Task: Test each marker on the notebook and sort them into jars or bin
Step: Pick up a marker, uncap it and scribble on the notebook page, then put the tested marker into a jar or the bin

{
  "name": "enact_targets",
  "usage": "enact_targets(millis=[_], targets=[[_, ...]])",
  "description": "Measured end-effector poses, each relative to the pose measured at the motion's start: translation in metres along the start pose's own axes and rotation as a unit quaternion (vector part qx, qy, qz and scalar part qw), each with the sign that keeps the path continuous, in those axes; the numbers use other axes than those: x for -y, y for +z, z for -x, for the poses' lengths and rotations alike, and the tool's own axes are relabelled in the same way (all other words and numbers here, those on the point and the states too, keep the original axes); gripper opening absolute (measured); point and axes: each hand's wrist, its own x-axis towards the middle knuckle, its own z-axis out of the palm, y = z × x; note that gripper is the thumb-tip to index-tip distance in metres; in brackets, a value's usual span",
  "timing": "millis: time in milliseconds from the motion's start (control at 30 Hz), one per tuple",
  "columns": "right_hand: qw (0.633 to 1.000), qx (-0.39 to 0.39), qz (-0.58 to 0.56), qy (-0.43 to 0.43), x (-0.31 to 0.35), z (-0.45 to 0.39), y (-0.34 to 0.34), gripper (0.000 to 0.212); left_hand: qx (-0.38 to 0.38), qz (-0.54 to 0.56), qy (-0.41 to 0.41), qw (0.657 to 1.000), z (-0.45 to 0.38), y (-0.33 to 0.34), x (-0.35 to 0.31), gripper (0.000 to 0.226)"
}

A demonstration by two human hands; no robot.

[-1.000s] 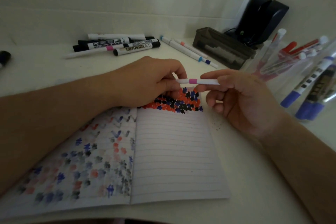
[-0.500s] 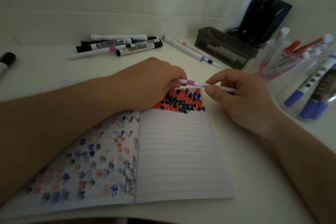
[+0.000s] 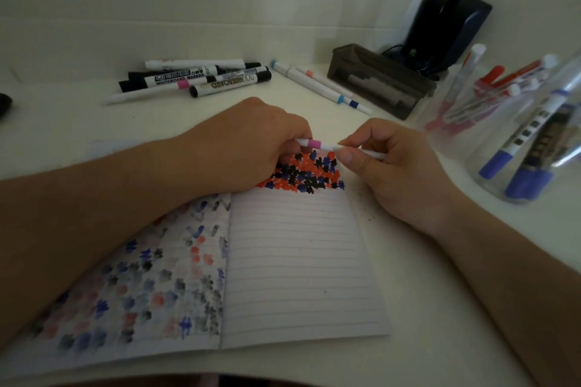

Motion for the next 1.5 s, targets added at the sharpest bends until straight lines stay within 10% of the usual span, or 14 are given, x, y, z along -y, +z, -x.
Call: enact_targets(millis=[500,800,1000,1233,1367,1500], targets=[[0.995,0.023,0.035,0.090,0.027,0.010,-0.006,0.013,0.056,-0.083,-0.061,0.993,0.005,-0.022,-0.039,0.018],[0.981,-0.020,-0.157,0.115,0.022,0.256,-0.107,0.017,0.019,0.152,0.091,0.984,0.083,0.006,-0.251,0.018],[0.936,-0.107,-0.204,0.265,-0.041,0.429,-0.111,0.017,0.222,0.306,0.125,0.917,0.090,0.134,-0.359,0.014],[0.796,-0.148,-0.208,0.548,-0.164,0.594,0.003,0.003,0.559,0.168,0.084,0.808,0.095,0.299,-0.425,0.030],[0.718,-0.074,-0.188,0.667,-0.208,0.650,0.071,0.021,0.637,0.102,0.135,0.752,0.105,0.319,-0.435,0.040],[0.729,0.038,-0.155,0.666,-0.241,0.657,0.110,0.033,0.624,0.124,0.148,0.758,0.097,0.322,-0.437,0.039]])
